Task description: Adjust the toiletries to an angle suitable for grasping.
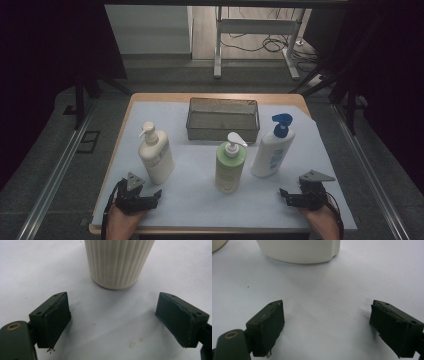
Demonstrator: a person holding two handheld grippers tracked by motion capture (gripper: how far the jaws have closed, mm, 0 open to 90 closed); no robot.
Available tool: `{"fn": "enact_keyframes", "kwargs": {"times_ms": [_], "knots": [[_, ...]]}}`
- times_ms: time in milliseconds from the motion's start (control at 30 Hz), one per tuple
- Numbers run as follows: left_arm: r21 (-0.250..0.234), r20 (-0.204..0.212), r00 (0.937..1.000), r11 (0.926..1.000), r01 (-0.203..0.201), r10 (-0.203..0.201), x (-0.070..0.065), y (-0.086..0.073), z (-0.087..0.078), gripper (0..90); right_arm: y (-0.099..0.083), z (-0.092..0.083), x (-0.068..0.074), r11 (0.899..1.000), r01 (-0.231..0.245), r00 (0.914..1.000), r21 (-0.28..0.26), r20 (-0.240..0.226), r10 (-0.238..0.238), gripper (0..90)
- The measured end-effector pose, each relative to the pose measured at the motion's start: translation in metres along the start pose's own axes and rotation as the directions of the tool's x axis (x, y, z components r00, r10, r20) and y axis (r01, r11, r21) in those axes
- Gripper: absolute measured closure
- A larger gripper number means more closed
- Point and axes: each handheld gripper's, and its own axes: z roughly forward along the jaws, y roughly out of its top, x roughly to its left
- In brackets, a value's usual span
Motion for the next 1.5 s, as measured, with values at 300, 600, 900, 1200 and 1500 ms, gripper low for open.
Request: {"fn": "enact_keyframes", "kwargs": {"times_ms": [300,600,900,1200,1500], "knots": [[-0.006,0.006,1.0,1.0,0.004,-0.004,0.0007,-0.0007,0.0002,12.0,-0.0001,0.0002,-0.0002,1.0,-0.003,1.0,-0.002,-0.004,0.003,11.8],[-0.004,0.008,1.0,1.0,0.004,-0.004,0.0011,-0.0006,0.0001,12.0,0.0001,0.0002,-0.0004,1.0,-0.006,1.0,0.0,-0.006,0.006,11.8],[-0.003,0.009,1.0,1.0,0.004,-0.004,0.0012,-0.0002,0.0003,12.0,0.0005,-0.0001,-0.001,1.0,0.0,1.0,0.003,-0.01,0.0,12.0],[-0.002,0.011,0.9999,1.0,0.003,-0.003,0.0014,-0.0001,0.0003,12.0,0.0014,-0.0019,-0.0035,1.0,-0.001,0.9997,0.008,-0.024,0.001,14.0],[-0.002,0.012,0.9999,1.0,0.003,-0.003,0.0015,-0.0001,0.0003,12.0,0.003,-0.0044,-0.0059,1.0,-0.012,0.9995,0.014,-0.029,0.013,19.4]]}}
